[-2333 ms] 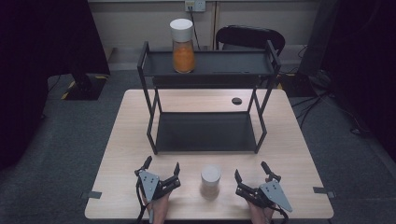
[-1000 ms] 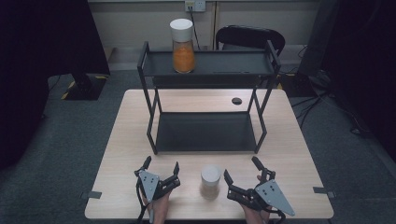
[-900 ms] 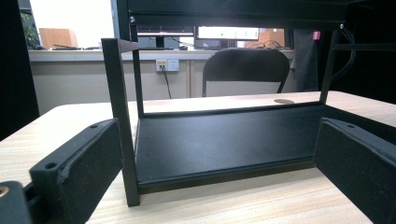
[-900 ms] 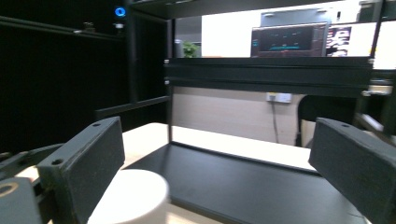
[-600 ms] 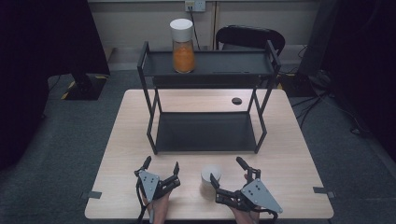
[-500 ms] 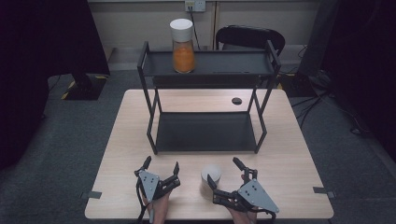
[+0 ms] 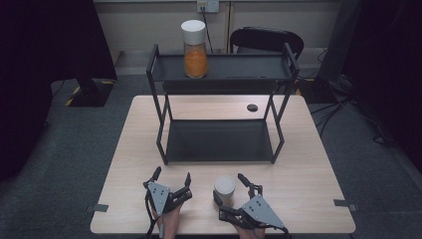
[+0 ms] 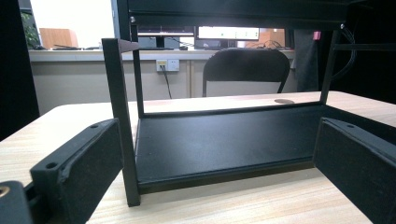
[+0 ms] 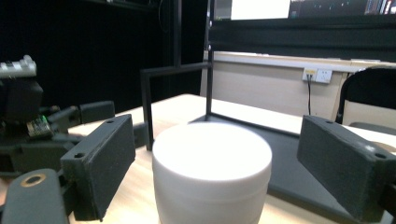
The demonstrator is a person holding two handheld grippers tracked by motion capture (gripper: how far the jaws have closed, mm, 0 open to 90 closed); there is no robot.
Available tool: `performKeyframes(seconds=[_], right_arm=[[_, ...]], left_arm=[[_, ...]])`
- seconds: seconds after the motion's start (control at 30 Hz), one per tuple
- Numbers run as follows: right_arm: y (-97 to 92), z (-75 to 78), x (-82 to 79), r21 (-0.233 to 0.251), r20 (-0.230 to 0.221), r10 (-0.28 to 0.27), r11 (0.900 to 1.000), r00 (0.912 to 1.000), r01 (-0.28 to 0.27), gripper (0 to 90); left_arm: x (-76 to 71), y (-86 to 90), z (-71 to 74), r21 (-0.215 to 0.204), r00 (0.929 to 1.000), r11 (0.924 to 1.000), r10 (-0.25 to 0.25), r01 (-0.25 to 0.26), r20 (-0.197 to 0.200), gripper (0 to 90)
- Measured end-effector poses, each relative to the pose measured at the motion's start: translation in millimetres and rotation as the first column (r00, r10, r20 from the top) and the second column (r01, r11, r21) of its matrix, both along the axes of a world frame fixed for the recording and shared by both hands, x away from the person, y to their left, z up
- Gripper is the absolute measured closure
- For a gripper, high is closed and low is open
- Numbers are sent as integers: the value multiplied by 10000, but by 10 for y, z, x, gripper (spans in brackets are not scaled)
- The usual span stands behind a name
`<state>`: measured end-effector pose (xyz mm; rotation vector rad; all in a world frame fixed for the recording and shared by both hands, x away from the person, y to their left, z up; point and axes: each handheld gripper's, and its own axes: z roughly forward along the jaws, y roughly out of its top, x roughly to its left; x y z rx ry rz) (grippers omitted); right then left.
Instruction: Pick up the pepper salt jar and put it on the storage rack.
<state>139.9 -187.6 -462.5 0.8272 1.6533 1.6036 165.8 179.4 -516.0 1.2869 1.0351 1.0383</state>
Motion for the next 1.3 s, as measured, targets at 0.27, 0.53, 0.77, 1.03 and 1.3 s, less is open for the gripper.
performKeyframes(seconds=[0.27,0.53,0.77,1.03,1.3], right_arm=[[-10,-63,41,-52,-350,183,9998,9992,-185,180],[0,-100,94,-324,-676,319,9989,9972,-342,245],[-7,-102,132,-421,-963,371,9983,9947,-413,294],[-21,-108,152,-450,-1004,424,9979,9940,-471,337],[-37,-92,162,-412,-1088,497,9977,9928,-545,342]], left_arm=[[0,0,0,1,10000,10000,0,0,0,10],[0,0,0,3,10000,10000,1,-1,-1,10],[0,0,0,2,10000,10000,1,-1,0,10],[0,0,0,2,10000,10000,1,-1,-1,11],[0,-1,0,0,10000,10000,3,-3,0,12]])
